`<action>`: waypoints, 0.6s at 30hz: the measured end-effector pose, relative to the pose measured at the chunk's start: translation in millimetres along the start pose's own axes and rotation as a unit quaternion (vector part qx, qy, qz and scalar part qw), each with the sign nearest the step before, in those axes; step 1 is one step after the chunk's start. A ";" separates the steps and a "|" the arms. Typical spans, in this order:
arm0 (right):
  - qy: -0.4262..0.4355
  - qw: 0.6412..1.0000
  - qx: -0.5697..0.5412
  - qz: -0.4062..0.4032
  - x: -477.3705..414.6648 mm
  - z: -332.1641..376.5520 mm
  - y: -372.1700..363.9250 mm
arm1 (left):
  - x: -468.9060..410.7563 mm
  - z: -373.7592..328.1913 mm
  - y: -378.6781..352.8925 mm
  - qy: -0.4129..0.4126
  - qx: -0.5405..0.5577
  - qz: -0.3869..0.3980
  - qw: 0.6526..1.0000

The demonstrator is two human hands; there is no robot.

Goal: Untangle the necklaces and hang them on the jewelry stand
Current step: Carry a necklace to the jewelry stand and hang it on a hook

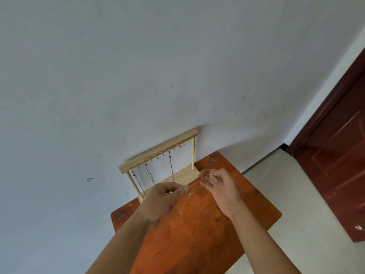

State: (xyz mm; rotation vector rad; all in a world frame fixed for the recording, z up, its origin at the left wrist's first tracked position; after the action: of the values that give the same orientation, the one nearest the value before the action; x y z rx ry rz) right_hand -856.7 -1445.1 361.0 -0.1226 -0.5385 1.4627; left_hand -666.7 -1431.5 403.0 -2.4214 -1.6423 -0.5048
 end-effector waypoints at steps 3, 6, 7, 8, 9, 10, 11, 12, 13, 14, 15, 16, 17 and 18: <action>-0.033 0.997 -0.064 0.023 3.1 -10.2 -6.2 | 1.1 -19.7 0.4 -0.052 -0.001 -0.010 0.999; -0.075 0.992 -0.044 0.095 13.7 -21.1 -13.1 | -0.9 -40.4 1.4 -0.086 -0.014 -0.018 0.996; -0.091 0.988 -0.044 0.115 17.1 -24.1 -15.2 | -2.9 -45.4 3.0 -0.089 -0.018 -0.034 0.995; -0.107 0.985 -0.050 0.129 19.9 -26.4 -17.1 | -5.6 -49.5 5.7 -0.091 -0.017 -0.057 0.994; -0.120 0.981 -0.060 0.141 22.3 -27.7 -18.9 | -9.0 -52.2 9.5 -0.093 -0.009 -0.083 0.992; -0.128 0.979 -0.062 0.148 24.2 -28.6 -19.5 | -12.3 -54.3 13.7 -0.090 0.005 -0.108 0.990; -0.133 0.978 -0.056 0.152 25.2 -28.7 -18.2 | -16.1 -55.9 18.1 -0.085 0.021 -0.129 0.988; -0.132 0.979 -0.044 0.150 25.5 -27.4 -15.2 | -20.0 -57.4 22.4 -0.081 0.032 -0.147 0.985; -0.128 0.981 -0.028 0.143 26.4 -24.1 -11.7 | -24.0 -58.9 26.4 -0.077 0.031 -0.163 0.983; -0.124 0.984 -0.017 0.126 25.8 -21.7 -5.3 | -27.6 -60.4 30.2 -0.074 0.022 -0.174 0.982; -0.116 0.987 -0.004 0.108 24.6 -18.5 2.0 | -31.2 -61.7 33.0 -0.072 0.009 -0.178 0.981; -0.102 0.991 0.019 0.089 23.2 -14.6 9.9 | -34.8 -62.8 35.0 -0.070 -0.005 -0.176 0.982; -0.087 0.992 0.049 0.075 21.9 -10.0 16.4 | -38.9 -63.3 36.4 -0.065 -0.019 -0.167 0.984; -0.075 0.993 0.071 0.062 19.2 -5.9 22.0 | -43.2 -63.8 36.9 -0.060 -0.034 -0.154 0.986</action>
State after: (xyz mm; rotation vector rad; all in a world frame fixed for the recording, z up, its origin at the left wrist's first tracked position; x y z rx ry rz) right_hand -874.0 -1422.5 352.2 0.0683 -0.5545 1.6349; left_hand -658.6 -1503.7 448.0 -2.2932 -2.0991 -0.4720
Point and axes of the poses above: each hand's wrist, its own x-axis away from the middle knuckle, its own y-axis out of the back of the hand, z = x × y, the point moved 4 cm from there along -x, towards the middle knuckle, and after that the axes turned 3 degrees about -x, right-handed, at the moved point
